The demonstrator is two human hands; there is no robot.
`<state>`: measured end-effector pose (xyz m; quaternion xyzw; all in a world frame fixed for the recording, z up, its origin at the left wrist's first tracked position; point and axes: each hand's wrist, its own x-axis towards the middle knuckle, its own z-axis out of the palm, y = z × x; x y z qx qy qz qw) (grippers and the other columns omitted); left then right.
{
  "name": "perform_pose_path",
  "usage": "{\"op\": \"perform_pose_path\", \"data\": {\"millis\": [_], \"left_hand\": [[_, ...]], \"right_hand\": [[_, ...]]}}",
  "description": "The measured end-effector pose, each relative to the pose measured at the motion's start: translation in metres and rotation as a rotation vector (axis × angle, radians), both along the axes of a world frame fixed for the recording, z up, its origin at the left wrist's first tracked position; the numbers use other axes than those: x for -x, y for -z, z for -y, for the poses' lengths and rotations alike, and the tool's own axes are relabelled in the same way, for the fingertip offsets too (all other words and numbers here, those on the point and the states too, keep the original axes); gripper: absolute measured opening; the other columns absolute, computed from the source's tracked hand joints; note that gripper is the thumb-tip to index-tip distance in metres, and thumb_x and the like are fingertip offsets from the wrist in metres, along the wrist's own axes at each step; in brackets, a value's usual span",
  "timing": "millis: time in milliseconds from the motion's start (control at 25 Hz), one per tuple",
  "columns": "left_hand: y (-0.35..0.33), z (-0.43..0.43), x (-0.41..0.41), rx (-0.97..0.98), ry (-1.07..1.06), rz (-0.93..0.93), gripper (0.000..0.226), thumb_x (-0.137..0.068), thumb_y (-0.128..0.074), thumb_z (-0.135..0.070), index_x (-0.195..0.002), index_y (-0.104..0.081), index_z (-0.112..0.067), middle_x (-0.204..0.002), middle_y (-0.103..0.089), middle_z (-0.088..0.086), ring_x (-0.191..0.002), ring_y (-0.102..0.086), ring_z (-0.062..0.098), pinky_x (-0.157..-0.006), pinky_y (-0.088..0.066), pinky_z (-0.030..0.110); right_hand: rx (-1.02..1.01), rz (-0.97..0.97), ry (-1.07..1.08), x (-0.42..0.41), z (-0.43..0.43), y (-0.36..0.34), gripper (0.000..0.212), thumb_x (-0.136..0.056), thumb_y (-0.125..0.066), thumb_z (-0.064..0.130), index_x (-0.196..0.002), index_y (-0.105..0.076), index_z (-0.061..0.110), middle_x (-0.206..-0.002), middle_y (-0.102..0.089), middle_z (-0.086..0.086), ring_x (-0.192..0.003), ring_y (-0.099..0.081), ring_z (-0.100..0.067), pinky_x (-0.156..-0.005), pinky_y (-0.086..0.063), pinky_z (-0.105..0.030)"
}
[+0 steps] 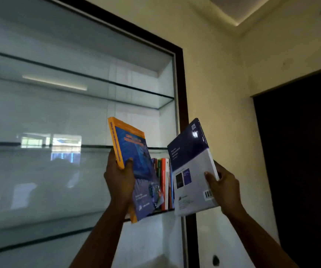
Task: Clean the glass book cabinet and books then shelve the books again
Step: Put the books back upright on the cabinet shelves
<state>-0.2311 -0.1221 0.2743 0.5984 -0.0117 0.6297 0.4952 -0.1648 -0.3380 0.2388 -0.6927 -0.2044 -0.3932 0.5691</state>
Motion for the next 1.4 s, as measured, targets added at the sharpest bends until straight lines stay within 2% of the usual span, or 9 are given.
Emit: {"op": "perform_pose_path", "data": {"millis": [120, 280, 480, 640, 760, 960, 1120, 1280, 1400], "left_hand": [[-0.054, 0.014, -0.052, -0.015, -0.095, 0.129, 0.047, -0.086, -0.059, -0.002, -0.132, -0.049, -0.005, -0.123, -0.06, 0.014, -0.111, -0.057, 0.031, -0.088, -0.038, 0.026], [-0.111, 0.006, -0.1, -0.059, -0.17, 0.194, 0.047, -0.09, -0.055, -0.004, -0.136, -0.045, -0.007, -0.124, -0.059, 0.015, -0.113, -0.054, 0.033, -0.092, -0.039, 0.03], [-0.156, -0.022, -0.165, -0.15, -0.245, 0.27, 0.041, -0.091, -0.054, -0.003, -0.131, -0.046, -0.003, -0.122, -0.059, 0.018, -0.11, -0.056, 0.035, -0.093, -0.04, 0.033], [-0.178, -0.022, -0.211, -0.21, -0.31, 0.281, 0.044, -0.091, -0.054, -0.004, -0.135, -0.044, -0.003, -0.122, -0.059, 0.018, -0.11, -0.056, 0.033, -0.09, -0.038, 0.028], [-0.193, -0.018, -0.245, -0.205, -0.34, 0.273, 0.047, -0.092, -0.051, -0.004, -0.137, -0.041, -0.005, -0.125, -0.058, 0.018, -0.113, -0.055, 0.034, -0.093, -0.039, 0.031], [-0.19, -0.028, -0.304, -0.245, -0.435, 0.156, 0.052, -0.093, -0.052, -0.01, -0.142, -0.037, -0.009, -0.126, -0.056, 0.022, -0.113, -0.053, 0.041, -0.099, -0.04, 0.044], [-0.194, -0.042, -0.333, -0.224, -0.41, 0.141, 0.051, -0.092, -0.053, -0.011, -0.141, -0.038, -0.009, -0.124, -0.057, 0.022, -0.112, -0.053, 0.041, -0.099, -0.041, 0.045], [-0.196, -0.049, -0.35, -0.177, -0.393, 0.136, 0.052, -0.093, -0.052, -0.009, -0.142, -0.037, -0.011, -0.128, -0.055, 0.02, -0.116, -0.051, 0.04, -0.1, -0.037, 0.044], [-0.197, -0.055, -0.364, -0.155, -0.38, 0.125, 0.049, -0.094, -0.051, -0.011, -0.141, -0.038, -0.009, -0.133, -0.052, 0.017, -0.12, -0.048, 0.038, -0.103, -0.033, 0.042]], "right_hand": [[-0.108, 0.115, -0.053, -0.062, -0.011, -0.046, 0.039, -0.092, -0.055, 0.01, -0.13, -0.052, 0.014, -0.102, -0.063, -0.003, -0.076, -0.058, -0.014, -0.061, -0.043, -0.015], [-0.228, 0.218, -0.122, -0.128, -0.031, -0.101, 0.039, -0.093, -0.053, 0.009, -0.131, -0.05, 0.014, -0.099, -0.059, 0.0, -0.078, -0.057, -0.013, -0.057, -0.042, -0.012], [-0.32, 0.338, -0.172, -0.212, -0.071, -0.15, 0.037, -0.094, -0.053, 0.01, -0.131, -0.051, 0.011, -0.11, -0.064, -0.013, -0.086, -0.061, -0.023, -0.077, -0.053, -0.034], [-0.383, 0.326, -0.222, -0.271, -0.107, -0.167, 0.036, -0.094, -0.053, 0.011, -0.13, -0.051, 0.009, -0.113, -0.063, -0.015, -0.099, -0.062, -0.03, -0.084, -0.053, -0.04], [-0.394, 0.328, -0.246, -0.306, -0.135, -0.173, 0.04, -0.092, -0.054, 0.007, -0.131, -0.05, 0.004, -0.118, -0.061, -0.017, -0.107, -0.059, -0.031, -0.087, -0.049, -0.032], [-0.319, 0.33, -0.175, -0.36, -0.173, -0.175, 0.047, -0.093, -0.051, 0.006, -0.138, -0.041, 0.01, -0.123, -0.058, -0.02, -0.112, -0.056, -0.033, -0.094, -0.047, -0.047], [-0.133, 0.237, -0.158, -0.391, -0.179, -0.184, 0.051, -0.097, -0.04, 0.007, -0.144, -0.026, 0.02, -0.132, -0.043, 0.001, -0.118, -0.044, -0.017, -0.1, -0.038, -0.037], [-0.262, 0.178, -0.14, -0.403, -0.201, -0.191, 0.05, -0.092, -0.044, 0.001, -0.14, -0.033, 0.011, -0.134, -0.046, -0.018, -0.125, -0.043, -0.034, -0.104, -0.037, -0.049], [-0.207, 0.157, -0.213, -0.41, -0.2, -0.194, 0.049, -0.094, -0.043, 0.005, -0.141, -0.03, 0.014, -0.132, -0.046, -0.012, -0.12, -0.046, -0.031, -0.1, -0.04, -0.046]]}}
